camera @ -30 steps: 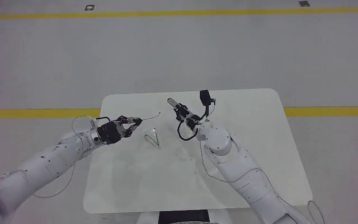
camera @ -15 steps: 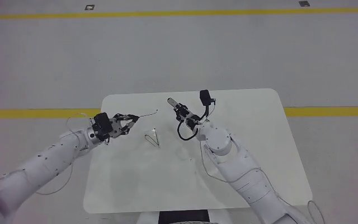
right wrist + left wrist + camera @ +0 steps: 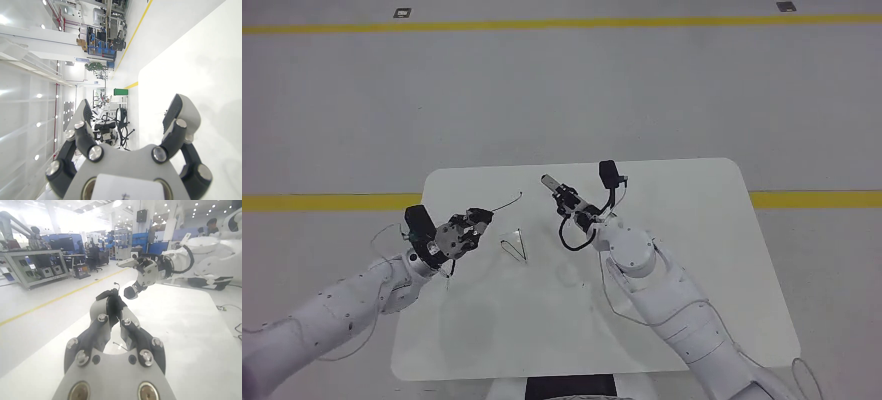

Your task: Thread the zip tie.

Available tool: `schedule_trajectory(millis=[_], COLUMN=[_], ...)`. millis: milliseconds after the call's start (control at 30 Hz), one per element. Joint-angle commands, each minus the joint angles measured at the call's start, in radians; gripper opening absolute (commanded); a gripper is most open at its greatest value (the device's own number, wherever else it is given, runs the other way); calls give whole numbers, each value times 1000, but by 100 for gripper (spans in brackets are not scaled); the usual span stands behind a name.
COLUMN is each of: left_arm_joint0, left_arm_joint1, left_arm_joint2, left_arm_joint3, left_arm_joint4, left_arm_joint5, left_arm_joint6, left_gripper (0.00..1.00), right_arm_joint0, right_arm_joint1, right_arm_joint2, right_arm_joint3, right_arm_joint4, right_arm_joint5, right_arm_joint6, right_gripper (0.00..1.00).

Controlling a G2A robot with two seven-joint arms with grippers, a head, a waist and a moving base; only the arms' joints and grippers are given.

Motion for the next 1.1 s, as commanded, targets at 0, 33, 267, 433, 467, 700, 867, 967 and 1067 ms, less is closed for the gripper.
schedule_trajectory(millis=[0, 33, 267, 433, 467, 700, 867, 967, 1067], left_arm_joint0=[2, 6, 4, 4, 15, 50, 58, 55, 49], left_arm_joint1=[8, 13, 24, 24, 21, 36, 66, 80, 90], left_arm_joint2=[0, 0, 0, 0, 0, 0, 0, 0, 0], left_arm_joint3=[-22, -36, -64, -64, -83, -233, -310, -336, -360], left_arm_joint4=[-35, -58, -76, -76, -110, -401, -532, -603, -669], left_arm_joint5=[0, 0, 0, 0, 0, 0, 0, 0, 0], left_arm_joint6=[-13, -21, -30, -30, -55, -249, -319, -351, -388], left_gripper=[0, 0, 0, 0, 0, 0, 0, 0, 0], right_arm_joint0=[0, 0, 0, 0, 0, 0, 0, 0, 0], right_arm_joint1=[0, 0, 0, 0, 0, 0, 0, 0, 0], right_arm_joint2=[0, 0, 0, 0, 0, 0, 0, 0, 0], right_arm_joint3=[0, 0, 0, 0, 0, 0, 0, 0, 0], right_arm_joint4=[0, 0, 0, 0, 0, 0, 0, 0, 0], right_arm_joint5=[0, 0, 0, 0, 0, 0, 0, 0, 0], right_arm_joint6=[0, 0, 0, 0, 0, 0, 0, 0, 0], right_gripper=[100, 100, 100, 100, 100, 100, 100, 100, 100])
